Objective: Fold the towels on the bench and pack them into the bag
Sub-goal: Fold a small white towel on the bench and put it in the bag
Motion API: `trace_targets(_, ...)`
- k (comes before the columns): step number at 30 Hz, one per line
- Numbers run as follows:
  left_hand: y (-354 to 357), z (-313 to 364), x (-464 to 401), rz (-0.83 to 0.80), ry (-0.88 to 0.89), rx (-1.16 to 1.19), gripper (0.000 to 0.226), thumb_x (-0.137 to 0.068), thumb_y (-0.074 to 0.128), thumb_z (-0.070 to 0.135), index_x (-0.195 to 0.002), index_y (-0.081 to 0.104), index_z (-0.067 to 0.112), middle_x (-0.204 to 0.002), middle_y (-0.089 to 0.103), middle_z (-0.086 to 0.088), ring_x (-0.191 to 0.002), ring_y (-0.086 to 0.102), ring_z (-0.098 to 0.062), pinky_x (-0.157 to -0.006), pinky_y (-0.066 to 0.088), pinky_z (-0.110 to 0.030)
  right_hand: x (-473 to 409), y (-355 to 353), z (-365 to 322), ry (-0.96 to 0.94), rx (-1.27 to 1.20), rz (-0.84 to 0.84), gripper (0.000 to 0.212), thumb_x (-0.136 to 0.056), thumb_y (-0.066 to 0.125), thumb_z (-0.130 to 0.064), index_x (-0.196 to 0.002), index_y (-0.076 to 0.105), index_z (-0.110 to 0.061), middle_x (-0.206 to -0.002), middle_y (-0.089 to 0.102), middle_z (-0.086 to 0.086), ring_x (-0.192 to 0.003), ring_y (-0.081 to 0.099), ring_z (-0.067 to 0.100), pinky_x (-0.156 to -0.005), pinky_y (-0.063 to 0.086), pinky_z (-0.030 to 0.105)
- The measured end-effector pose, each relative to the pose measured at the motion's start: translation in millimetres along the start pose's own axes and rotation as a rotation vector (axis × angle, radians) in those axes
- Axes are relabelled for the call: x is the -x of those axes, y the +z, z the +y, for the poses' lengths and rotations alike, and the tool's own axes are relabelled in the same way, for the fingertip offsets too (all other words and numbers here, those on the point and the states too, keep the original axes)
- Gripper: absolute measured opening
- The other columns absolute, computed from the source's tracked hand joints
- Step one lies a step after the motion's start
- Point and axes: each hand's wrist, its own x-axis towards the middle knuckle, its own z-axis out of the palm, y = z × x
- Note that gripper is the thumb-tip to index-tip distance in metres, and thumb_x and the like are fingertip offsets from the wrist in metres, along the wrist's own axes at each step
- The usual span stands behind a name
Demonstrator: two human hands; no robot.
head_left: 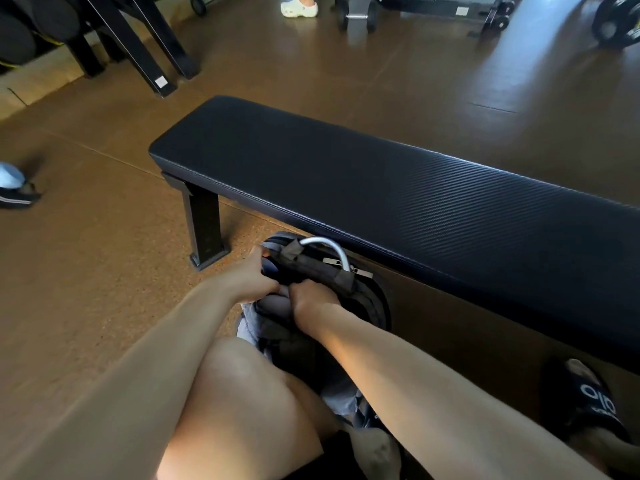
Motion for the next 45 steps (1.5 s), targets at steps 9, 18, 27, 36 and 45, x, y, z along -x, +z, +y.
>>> trace_targets(9, 5, 1, 1, 0.106, -0.029, -0.264, 0.06, -0.086, 0.069, 0.029, -0.136, 0.04, 0.011, -0.121, 0.055, -0.015, -0.106, 0.059, -0.032, -0.076, 0.048, -0.037, 49, 6, 29, -0.279, -0.353, 0.53, 0.028, -0.094, 0.053, -0.014, -0.121, 0.06, -0.01, -0.119, 0.062, 0.009, -0.107, 0.061, 0.026, -0.087, 0.049, 0.036)
trace_targets(18, 30, 74, 39, -0.227, 0.408, -0.32, 0.011, -0.092, 0.063, 0.039, -0.094, 0.065, 0.028, -0.091, 0.066, 0.013, -0.088, 0.062, -0.008, -0.081, 0.053, -0.031, 103, 17, 99, 0.35, -1.003, 0.422, 0.009, -0.095, 0.059, -0.019, -0.102, 0.055, -0.022, -0.094, 0.062, -0.001, -0.08, 0.063, 0.01, -0.07, 0.054, 0.026)
trace_targets(27, 61, 92, 44, -0.242, 0.413, -0.569, 0.031, -0.085, 0.071, 0.042, -0.103, 0.06, 0.019, -0.1, 0.065, -0.001, -0.089, 0.063, -0.023, -0.067, 0.049, -0.037, 108, 36, 95, 0.441, -1.05, 0.279, 0.021, -0.086, 0.067, -0.028, -0.097, 0.053, -0.017, -0.097, 0.063, 0.005, -0.086, 0.064, 0.019, -0.073, 0.057, 0.038)
trace_targets(36, 70, 90, 53, -0.184, 0.412, -0.544, 0.024, -0.089, 0.067, 0.033, -0.108, 0.059, 0.022, -0.109, 0.064, -0.002, -0.094, 0.063, -0.026, -0.087, 0.053, -0.052, 111, 31, 92, 0.423, -1.123, 0.216, 0.015, -0.094, 0.063, -0.018, -0.08, 0.057, -0.014, -0.086, 0.065, 0.012, -0.081, 0.065, 0.024, -0.085, 0.058, 0.045)
trace_targets(45, 94, 95, 67, 0.029, 0.475, -0.588, 0.026, -0.09, 0.066, 0.033, -0.114, 0.062, 0.022, -0.112, 0.068, -0.001, -0.1, 0.067, -0.026, -0.08, 0.056, -0.042, 119, 33, 98, 0.376, -1.254, 0.088, 0.022, -0.1, 0.049, -0.013, -0.082, 0.061, -0.01, -0.071, 0.057, 0.002, -0.063, 0.054, 0.013, -0.059, 0.05, 0.025)
